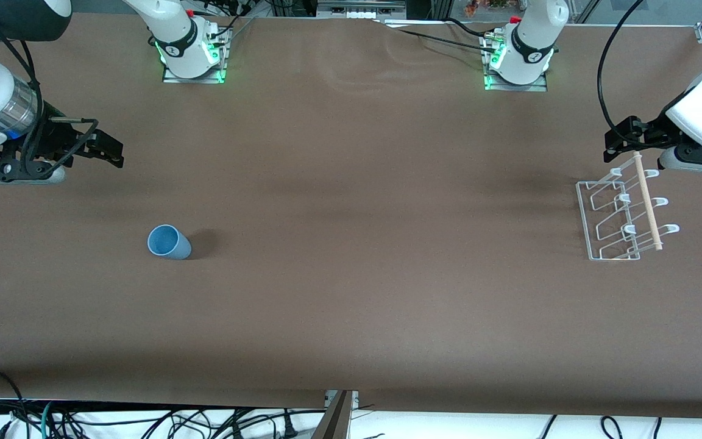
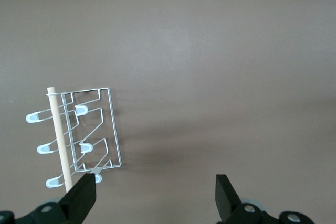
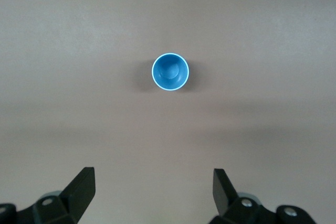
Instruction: Transfer cup to left arm and place on rack
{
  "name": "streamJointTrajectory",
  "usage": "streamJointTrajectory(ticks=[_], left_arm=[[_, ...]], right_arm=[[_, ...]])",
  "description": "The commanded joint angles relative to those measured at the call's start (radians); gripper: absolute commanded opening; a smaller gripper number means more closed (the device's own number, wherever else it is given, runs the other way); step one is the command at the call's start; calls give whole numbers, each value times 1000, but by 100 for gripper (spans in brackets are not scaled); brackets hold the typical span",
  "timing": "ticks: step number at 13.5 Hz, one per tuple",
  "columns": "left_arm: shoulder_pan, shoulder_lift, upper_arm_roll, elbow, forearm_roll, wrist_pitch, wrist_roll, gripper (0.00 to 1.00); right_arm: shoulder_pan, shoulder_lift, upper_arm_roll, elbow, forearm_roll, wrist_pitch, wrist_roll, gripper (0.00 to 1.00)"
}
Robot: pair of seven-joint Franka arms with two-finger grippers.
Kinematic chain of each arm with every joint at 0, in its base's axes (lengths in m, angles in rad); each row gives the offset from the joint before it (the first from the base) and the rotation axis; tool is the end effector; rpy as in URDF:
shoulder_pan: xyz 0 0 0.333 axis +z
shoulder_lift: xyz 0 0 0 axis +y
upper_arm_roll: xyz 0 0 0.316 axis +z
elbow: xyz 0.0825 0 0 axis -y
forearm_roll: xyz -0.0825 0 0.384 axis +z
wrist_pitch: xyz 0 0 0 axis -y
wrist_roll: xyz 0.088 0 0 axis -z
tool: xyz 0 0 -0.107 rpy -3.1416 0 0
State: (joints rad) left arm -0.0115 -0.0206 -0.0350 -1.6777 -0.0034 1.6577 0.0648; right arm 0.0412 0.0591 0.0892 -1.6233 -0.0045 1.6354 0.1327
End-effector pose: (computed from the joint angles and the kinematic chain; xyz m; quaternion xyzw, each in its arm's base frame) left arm 0.5531 -0.0263 0.5928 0.9985 -0.0555 0.0003 0.0013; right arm 0.5700 0.0729 0.5719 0.9997 -0.0010 -0.0232 0.0027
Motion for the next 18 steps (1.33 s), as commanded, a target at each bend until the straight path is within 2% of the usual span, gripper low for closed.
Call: streamJointTrajectory(ticks=[1, 18], left_arm=[[-2, -7, -3, -2, -10, 4, -17, 100], [-1, -9, -3, -2, -10, 4, -16, 100]], right_arm=[[-4, 2, 7, 14, 11, -2, 4, 99], [-7, 7, 6, 37, 17, -9, -10, 99]])
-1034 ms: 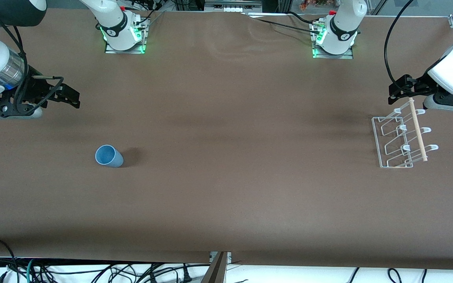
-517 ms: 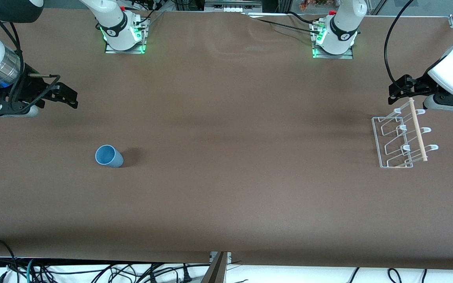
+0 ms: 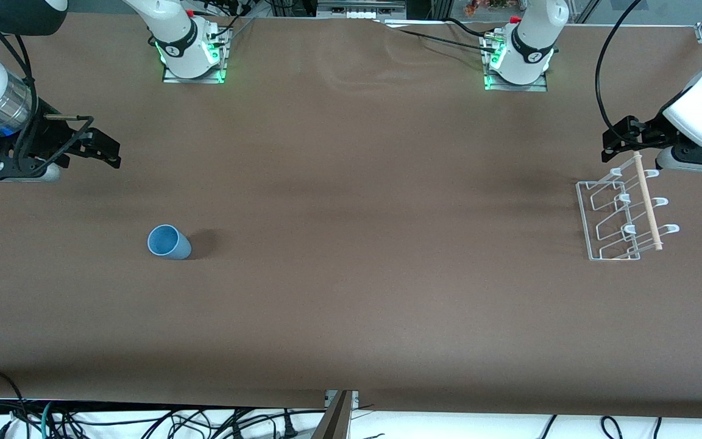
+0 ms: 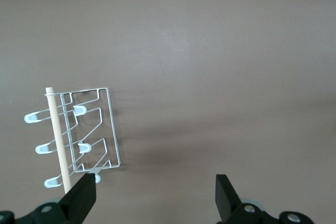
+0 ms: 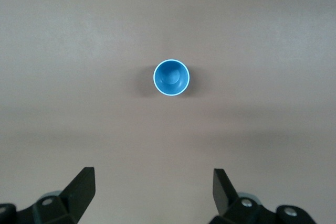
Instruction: Transfer cup to left arm and place on rack
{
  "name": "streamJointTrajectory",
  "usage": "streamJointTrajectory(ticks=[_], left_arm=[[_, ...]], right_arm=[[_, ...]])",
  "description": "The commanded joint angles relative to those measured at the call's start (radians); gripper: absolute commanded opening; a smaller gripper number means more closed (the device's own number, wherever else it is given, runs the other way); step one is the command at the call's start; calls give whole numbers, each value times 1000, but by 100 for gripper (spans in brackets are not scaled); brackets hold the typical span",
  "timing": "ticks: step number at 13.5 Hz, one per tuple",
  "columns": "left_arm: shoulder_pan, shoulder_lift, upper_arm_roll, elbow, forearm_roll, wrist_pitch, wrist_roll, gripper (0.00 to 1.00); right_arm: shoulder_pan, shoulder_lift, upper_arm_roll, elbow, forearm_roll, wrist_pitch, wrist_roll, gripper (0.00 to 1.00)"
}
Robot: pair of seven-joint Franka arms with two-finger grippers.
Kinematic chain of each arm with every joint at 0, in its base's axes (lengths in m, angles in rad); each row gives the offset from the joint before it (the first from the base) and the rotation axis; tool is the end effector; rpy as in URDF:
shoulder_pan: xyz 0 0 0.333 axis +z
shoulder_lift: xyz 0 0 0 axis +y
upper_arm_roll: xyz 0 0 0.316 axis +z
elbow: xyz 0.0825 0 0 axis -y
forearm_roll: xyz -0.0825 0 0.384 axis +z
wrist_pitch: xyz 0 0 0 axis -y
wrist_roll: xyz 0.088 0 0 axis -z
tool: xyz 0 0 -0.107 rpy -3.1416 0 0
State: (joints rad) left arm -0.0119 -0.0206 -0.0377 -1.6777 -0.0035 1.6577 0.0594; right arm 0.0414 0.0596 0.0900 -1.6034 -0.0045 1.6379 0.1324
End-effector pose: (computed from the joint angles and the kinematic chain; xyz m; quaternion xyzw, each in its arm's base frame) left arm 0.5530 -0.0280 0.5928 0.9985 -0.0543 0.0003 0.0014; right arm 0.5716 0.0737 0.5813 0.9999 -0.0004 -0.0124 0.0012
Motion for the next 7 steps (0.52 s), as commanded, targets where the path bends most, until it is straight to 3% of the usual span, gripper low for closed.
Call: streamJointTrajectory(ticks=[1, 7], left_arm=[[0, -8, -1, -2, -10, 4, -10, 100], [0, -8, -1, -2, -10, 4, -10, 100]], right_arm=[[-8, 6, 5, 17, 17, -12, -10, 99], [-9, 12, 5, 16, 18, -18, -45, 99]])
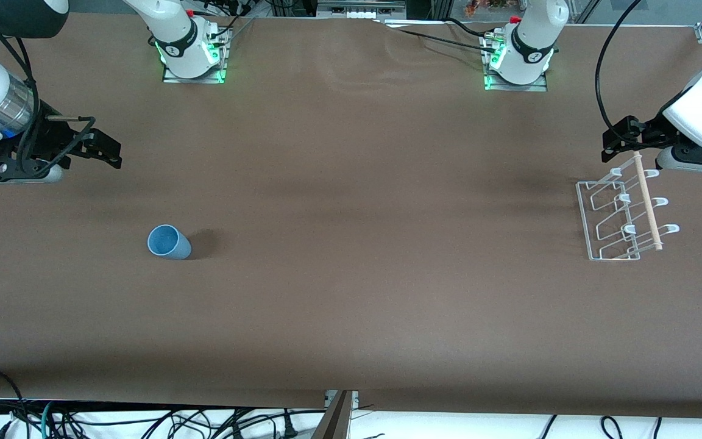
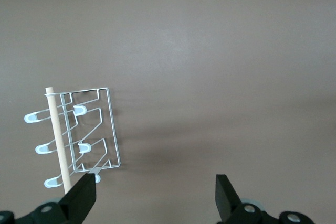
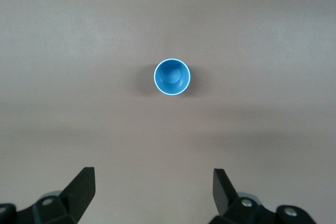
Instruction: Transfer cup to left arm and place on rack
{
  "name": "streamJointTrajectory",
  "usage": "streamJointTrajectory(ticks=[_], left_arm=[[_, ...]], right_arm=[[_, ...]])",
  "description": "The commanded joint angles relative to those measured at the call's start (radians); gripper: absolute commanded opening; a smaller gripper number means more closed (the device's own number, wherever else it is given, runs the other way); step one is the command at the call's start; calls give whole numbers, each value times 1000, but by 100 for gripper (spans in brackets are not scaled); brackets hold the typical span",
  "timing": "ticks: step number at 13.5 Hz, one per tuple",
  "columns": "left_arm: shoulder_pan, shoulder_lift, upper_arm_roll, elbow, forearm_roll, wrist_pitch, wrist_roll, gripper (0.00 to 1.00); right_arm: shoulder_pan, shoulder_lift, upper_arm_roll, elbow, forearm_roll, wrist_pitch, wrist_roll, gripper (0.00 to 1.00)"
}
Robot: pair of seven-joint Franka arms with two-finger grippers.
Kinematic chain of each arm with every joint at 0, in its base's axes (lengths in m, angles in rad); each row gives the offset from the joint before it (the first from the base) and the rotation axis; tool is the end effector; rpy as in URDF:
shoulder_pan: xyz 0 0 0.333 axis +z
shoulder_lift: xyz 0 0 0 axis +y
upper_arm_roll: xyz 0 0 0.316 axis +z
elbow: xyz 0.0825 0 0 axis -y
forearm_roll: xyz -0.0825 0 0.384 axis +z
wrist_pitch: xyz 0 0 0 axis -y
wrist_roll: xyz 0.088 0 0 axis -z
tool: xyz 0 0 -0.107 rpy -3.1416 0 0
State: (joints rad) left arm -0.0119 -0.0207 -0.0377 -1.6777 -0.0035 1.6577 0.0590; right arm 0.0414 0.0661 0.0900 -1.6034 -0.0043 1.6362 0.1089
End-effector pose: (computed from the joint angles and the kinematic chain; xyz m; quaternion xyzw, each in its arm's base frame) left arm 0.5530 -0.0280 0.5928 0.9985 -0.0541 0.0003 0.0014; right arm 0.5731 0.0737 0.5774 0.9998 0.0114 -0.0165 0.0012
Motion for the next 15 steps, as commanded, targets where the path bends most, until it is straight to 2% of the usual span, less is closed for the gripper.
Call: streamJointTrajectory(ticks=[1, 7, 11, 15], left_arm=[[0, -8, 1, -2, -10, 4, -10, 100], [0, -8, -1, -2, -10, 4, -10, 100], [0, -8, 1, -2, -10, 4, -8, 100], [0, -8, -1, -2, -10, 4, -8, 100]], right_arm=[[-9, 6, 5, 16, 18, -16, -22, 99], [-14, 21, 2, 11, 18, -61, -86, 99], [-28, 76, -27, 7, 18, -42, -158, 99], [-57, 162, -33, -27, 18, 65, -242, 99]])
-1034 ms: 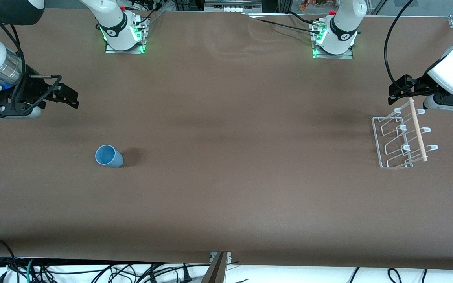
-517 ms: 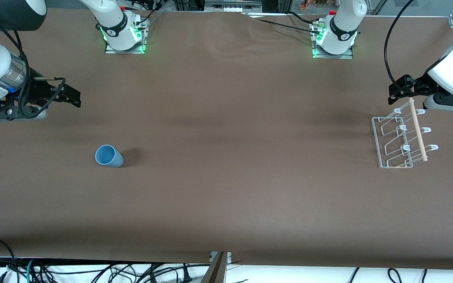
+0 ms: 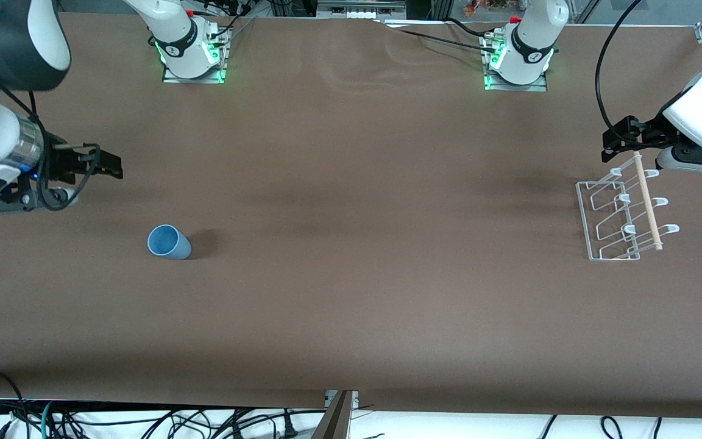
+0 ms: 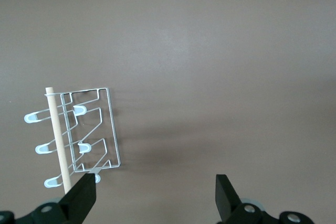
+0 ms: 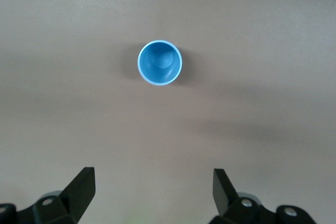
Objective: Transfer cup to left arm and place on rack
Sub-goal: 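Lower the right gripper to the blue cup and close on it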
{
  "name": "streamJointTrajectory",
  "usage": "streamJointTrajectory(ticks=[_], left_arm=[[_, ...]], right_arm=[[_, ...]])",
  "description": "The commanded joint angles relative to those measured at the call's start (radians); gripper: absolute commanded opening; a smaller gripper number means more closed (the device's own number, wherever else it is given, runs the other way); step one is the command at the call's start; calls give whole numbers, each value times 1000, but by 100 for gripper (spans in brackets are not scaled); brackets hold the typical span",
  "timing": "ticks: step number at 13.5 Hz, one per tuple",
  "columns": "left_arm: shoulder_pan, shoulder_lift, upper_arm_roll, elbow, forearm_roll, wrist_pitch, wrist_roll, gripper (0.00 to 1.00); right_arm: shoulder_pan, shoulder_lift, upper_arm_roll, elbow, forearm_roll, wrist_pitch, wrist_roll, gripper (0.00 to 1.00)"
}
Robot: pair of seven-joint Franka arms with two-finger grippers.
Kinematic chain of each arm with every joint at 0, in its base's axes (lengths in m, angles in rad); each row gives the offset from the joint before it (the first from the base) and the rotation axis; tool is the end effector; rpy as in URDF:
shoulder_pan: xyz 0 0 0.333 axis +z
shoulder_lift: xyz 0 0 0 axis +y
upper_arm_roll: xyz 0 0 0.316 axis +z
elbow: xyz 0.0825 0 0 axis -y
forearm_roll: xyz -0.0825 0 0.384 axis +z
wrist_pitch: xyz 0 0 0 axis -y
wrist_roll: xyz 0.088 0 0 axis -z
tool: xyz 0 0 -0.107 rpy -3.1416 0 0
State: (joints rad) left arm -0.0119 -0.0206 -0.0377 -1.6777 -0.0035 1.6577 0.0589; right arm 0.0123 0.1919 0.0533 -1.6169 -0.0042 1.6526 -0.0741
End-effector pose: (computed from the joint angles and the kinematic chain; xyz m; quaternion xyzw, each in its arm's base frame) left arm 0.5530 -0.0280 0.5928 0.9985 -0.0541 0.0003 0.0014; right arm 0.6030 0.0369 0.4979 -0.9945 -0.0698 0.0779 0.0034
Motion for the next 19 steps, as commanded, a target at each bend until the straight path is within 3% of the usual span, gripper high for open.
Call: streamJointTrajectory(ticks=[1, 9, 19], left_arm=[[0, -8, 1, -2, -10, 4, -8, 100], [0, -8, 1, -2, -10, 4, -8, 100], [0, -8, 1, -2, -10, 2, -10, 100]], right_arm=[[-43, 69, 3, -17, 18, 73, -103, 99], [-69, 317, 5, -15, 18, 312, -170, 99], [-55, 419, 8, -11, 17, 380, -150, 98]])
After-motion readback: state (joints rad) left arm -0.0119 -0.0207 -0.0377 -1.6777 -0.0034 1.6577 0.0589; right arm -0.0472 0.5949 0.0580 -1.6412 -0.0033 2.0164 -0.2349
